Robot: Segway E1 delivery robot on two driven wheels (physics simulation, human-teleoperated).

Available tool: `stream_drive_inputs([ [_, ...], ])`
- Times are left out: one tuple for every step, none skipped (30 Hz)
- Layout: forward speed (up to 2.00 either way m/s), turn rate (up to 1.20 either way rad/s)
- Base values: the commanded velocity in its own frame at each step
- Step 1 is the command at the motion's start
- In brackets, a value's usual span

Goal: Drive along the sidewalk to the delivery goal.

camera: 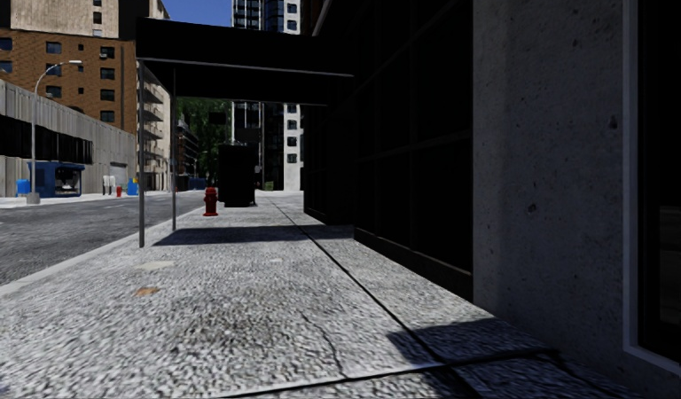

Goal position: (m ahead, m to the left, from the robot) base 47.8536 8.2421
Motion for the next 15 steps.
stream_drive_inputs([
  [1.56,0.77],
  [1.56,0.77],
  [1.56,0.77],
  [1.56,0.76],
  [1.56,0.76],
  [1.56,0.69],
  [1.56,0.00],
  [1.56,0.00],
  [1.56,0.00],
  [1.56,0.00],
  [1.56,0.00],
  [1.56,0.00],
  [1.56,0.00],
  [1.56,0.00],
  [1.56,0.00],
])
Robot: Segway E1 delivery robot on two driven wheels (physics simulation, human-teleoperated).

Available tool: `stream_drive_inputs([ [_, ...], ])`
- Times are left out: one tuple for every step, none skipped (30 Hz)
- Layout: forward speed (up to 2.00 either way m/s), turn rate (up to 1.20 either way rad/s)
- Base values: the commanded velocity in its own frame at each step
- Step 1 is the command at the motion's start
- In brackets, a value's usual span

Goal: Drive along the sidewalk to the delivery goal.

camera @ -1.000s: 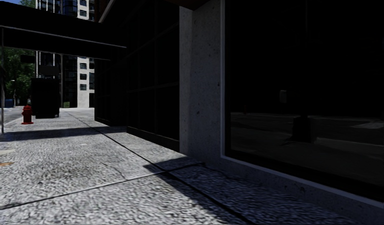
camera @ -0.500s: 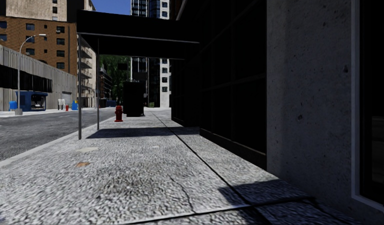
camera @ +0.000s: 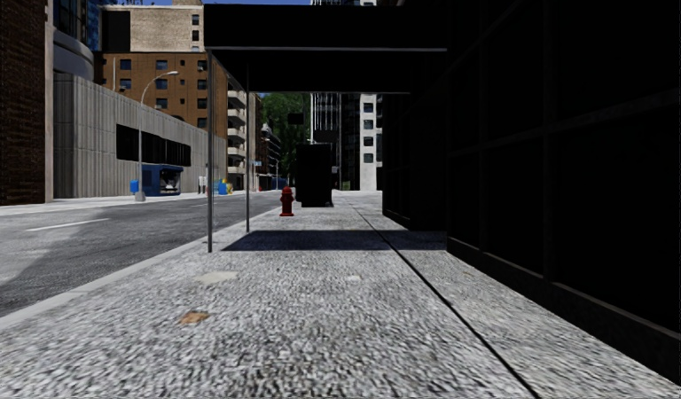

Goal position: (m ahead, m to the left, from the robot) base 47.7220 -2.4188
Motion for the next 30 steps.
stream_drive_inputs([
  [1.56,0.00],
  [1.57,0.00],
  [1.57,0.00],
  [1.57,0.00],
  [1.57,0.00],
  [1.57,0.00],
  [1.57,0.00],
  [2.00,0.00],
  [2.00,0.00],
  [2.00,0.00],
  [2.00,0.00],
  [2.00,0.00],
  [2.00,0.00],
  [2.00,0.00],
  [2.00,0.00],
  [2.00,0.00],
  [2.00,0.00],
  [2.00,0.00],
  [2.00,0.00],
  [2.00,0.00],
  [2.00,0.00],
  [2.00,0.00],
  [2.00,0.00],
  [2.00,0.00],
  [2.00,0.00],
  [2.00,0.00],
  [2.00,0.00],
  [2.00,0.00],
  [2.00,0.00],
  [2.00,0.00],
])
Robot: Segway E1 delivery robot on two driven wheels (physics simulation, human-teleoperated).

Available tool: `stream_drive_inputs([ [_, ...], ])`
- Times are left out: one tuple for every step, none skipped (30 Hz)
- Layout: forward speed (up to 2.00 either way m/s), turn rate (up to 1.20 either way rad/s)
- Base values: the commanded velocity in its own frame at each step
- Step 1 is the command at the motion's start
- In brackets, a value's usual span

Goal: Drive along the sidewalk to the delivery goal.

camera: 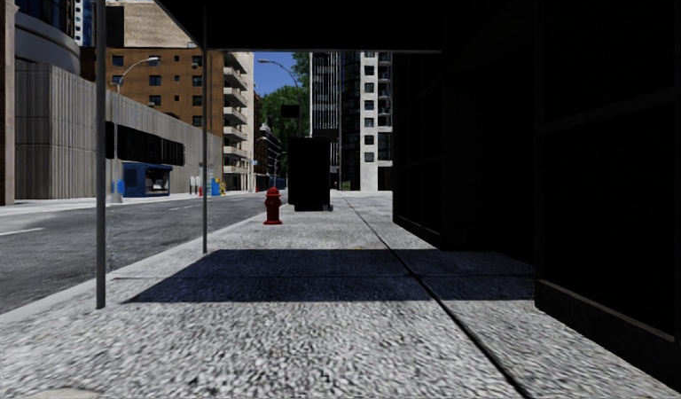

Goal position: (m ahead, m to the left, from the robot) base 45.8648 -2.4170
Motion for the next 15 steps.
stream_drive_inputs([
  [2.00,0.00],
  [2.00,0.00],
  [2.00,0.00],
  [2.00,0.00],
  [2.00,0.00],
  [2.00,0.00],
  [2.00,0.00],
  [2.00,0.00],
  [2.00,0.00],
  [2.00,0.00],
  [2.00,0.00],
  [2.00,0.00],
  [2.00,0.00],
  [2.00,0.00],
  [2.00,0.00],
])
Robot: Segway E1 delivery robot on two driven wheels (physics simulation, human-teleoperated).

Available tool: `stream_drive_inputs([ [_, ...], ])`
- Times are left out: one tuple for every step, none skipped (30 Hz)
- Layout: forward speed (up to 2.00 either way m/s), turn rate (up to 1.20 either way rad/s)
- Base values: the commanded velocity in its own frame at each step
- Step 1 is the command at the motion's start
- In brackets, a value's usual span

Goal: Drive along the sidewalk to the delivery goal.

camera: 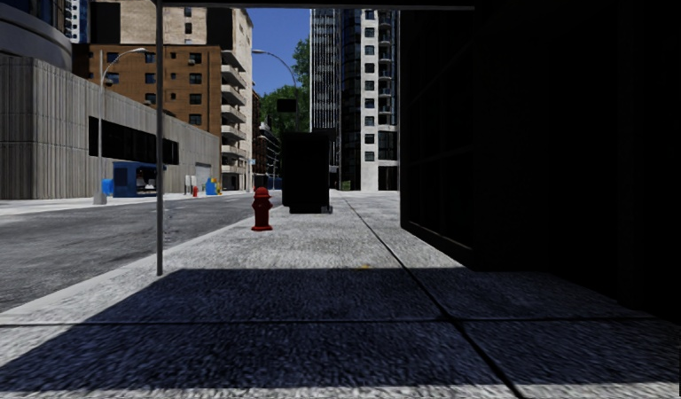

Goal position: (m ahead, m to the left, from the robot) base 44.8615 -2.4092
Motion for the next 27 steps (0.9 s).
stream_drive_inputs([
  [2.00,0.00],
  [2.00,0.00],
  [2.00,0.00],
  [2.00,0.00],
  [2.00,0.00],
  [2.00,0.00],
  [2.00,0.00],
  [2.00,0.00],
  [2.00,0.00],
  [2.00,0.00],
  [2.00,0.00],
  [2.00,0.00],
  [2.00,0.00],
  [2.00,0.00],
  [2.00,0.00],
  [2.00,0.00],
  [2.00,0.00],
  [2.00,0.00],
  [2.00,0.00],
  [2.00,0.00],
  [2.00,0.00],
  [2.00,0.00],
  [2.00,0.00],
  [2.00,0.00],
  [2.00,0.00],
  [2.00,0.00],
  [2.00,0.00],
])
